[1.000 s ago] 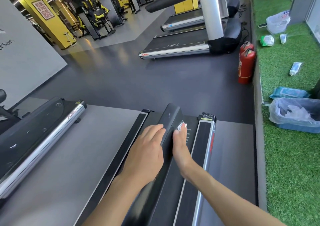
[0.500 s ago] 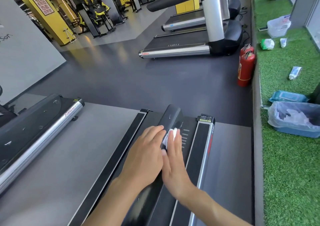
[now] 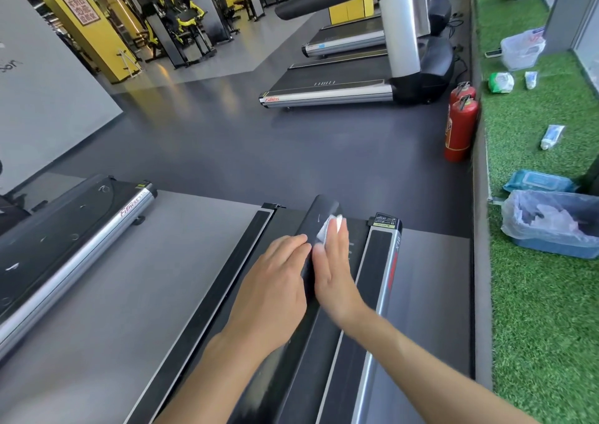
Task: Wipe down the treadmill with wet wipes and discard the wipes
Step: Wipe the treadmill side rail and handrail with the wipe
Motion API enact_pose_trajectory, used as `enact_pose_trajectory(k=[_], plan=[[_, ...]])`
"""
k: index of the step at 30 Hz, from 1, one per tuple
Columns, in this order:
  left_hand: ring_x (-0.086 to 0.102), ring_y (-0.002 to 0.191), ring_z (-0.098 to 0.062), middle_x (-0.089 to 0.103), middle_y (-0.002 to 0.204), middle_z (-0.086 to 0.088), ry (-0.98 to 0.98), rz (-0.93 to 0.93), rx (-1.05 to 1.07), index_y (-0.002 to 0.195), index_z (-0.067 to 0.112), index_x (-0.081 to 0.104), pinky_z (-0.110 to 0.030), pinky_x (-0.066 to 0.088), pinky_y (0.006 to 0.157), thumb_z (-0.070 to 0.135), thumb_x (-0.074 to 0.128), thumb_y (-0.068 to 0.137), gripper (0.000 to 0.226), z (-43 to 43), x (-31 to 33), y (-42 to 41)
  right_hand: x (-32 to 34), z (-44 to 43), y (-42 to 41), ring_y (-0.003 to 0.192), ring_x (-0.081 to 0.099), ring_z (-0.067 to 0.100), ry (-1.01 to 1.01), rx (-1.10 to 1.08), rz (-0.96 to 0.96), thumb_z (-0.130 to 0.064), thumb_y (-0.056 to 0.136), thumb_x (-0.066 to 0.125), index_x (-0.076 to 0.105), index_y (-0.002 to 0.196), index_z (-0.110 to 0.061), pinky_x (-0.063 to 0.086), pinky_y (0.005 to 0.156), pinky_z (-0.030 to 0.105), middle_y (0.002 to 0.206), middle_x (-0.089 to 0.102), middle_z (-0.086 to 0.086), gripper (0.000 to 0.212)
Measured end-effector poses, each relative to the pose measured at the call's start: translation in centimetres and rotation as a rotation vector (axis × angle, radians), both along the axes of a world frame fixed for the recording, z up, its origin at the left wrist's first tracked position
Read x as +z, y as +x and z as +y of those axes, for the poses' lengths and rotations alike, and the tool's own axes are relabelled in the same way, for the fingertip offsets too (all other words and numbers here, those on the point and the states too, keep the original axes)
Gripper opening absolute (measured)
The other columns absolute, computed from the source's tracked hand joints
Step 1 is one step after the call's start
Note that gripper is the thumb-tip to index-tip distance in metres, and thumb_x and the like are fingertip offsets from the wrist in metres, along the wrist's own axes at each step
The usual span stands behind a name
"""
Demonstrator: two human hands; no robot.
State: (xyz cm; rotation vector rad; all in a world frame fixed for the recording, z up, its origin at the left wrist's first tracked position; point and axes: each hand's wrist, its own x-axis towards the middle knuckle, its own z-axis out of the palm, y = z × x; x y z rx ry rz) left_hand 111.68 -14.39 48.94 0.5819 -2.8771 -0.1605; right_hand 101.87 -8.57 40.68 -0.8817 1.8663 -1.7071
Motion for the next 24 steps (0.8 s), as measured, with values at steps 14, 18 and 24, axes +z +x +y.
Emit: enact_pose_trajectory(k=[14, 18, 24], plan=[[0.036, 0.139, -0.014, 0.046, 0.149, 0.002, 0.004, -0.023, -0.004, 0.140, 0.009, 0.052, -0.023, 0.030, 0.113, -0.004, 0.047, 0.090, 0.052, 0.0, 0.2, 0.0, 0.6, -1.0, -2.1, 0.145, -0.011, -0.010, -0.051, -0.078, -0.250, -0.034, 0.109, 0.019, -0.003, 0.158, -0.033, -0.003, 0.115, 0.018, 0.160, -0.005, -0.025, 0.053], [0.032, 0.141, -0.011, 0.043, 0.151, 0.005, -0.004, -0.034, 0.001, 0.142, 0.010, 0.050, -0.016, 0.020, 0.110, -0.003, 0.045, 0.092, 0.052, 0.2, 0.5, -0.1, -1.5, -1.0, -3.5, 0.123, 0.047, 0.006, -0.071, -0.091, -0.496, -0.037, 0.103, 0.024, 0.055, 0.126, -0.033, 0.034, 0.107, 0.030, 0.131, 0.054, -0.014, 0.039], [0.028, 0.142, -0.007, 0.037, 0.154, 0.008, -0.005, -0.046, -0.003, 0.146, 0.012, 0.045, -0.009, 0.012, 0.108, -0.001, 0.040, 0.095, 0.053, 0.5, 0.8, -0.1, -3.5, 2.4, -4.6, 0.057, 0.034, 0.010, 0.077, -0.262, -0.629, -0.010, 0.094, 0.052, 0.039, 0.064, -0.021, 0.032, 0.054, 0.021, 0.059, 0.039, -0.009, 0.034]])
